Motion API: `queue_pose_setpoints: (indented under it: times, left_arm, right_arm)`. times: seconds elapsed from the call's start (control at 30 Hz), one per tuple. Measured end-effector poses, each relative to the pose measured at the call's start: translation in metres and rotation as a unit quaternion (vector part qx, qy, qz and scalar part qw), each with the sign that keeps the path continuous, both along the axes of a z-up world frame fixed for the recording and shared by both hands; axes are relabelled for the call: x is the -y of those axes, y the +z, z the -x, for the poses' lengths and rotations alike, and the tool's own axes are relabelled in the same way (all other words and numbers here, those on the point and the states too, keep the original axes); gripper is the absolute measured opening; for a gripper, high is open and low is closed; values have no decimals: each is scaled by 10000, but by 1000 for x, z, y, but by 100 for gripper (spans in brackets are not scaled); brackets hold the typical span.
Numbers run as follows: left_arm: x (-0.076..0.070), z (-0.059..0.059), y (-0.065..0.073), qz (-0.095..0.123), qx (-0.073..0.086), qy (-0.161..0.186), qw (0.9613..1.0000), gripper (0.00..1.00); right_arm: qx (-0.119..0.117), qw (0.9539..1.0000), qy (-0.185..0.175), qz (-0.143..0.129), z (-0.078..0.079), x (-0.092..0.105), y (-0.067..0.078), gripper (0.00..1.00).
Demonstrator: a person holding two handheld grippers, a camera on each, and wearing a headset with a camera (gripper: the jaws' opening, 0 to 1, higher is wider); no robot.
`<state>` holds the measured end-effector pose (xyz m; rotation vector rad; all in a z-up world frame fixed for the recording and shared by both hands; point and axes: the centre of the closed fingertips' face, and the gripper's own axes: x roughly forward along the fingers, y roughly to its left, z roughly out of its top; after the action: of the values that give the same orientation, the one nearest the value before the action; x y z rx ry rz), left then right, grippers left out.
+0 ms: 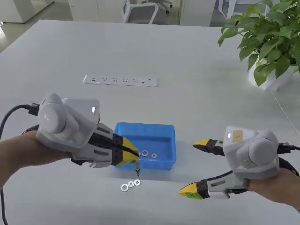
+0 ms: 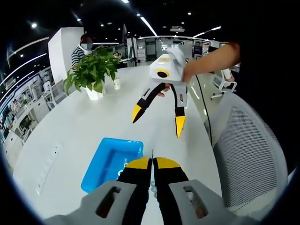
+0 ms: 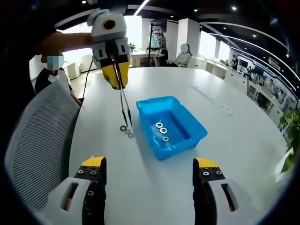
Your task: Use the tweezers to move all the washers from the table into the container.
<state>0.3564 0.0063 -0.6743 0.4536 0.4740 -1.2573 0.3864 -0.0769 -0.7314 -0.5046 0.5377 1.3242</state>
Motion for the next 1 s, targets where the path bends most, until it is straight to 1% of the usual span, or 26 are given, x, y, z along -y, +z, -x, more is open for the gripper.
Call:
queue_pose_setpoints:
  times: [0.3, 0.53, 0.8, 0.9, 1.0]
  left_arm:
    - [0, 5, -15, 8, -93, -43, 9999, 6]
    - [-2, 5, -23, -17, -110, -79, 9999, 6]
    - [-2, 4, -25, 38, -98, -97, 9999, 6]
    - [-2, 4, -30, -19, -117, -148, 9998, 6]
    - [-1, 4, -31, -4, -101, -152, 9998, 6]
  right_arm:
    - [-55, 10000, -46, 24, 1, 3, -4, 76]
    - [-102, 9999, -71, 36, 2, 3, -8, 75]
    - [-156, 9998, -85, 42, 2, 2, -11, 75]
    - [-162, 9998, -92, 39, 1, 2, -11, 75]
    - [-172, 9998, -103, 34, 1, 2, -11, 74]
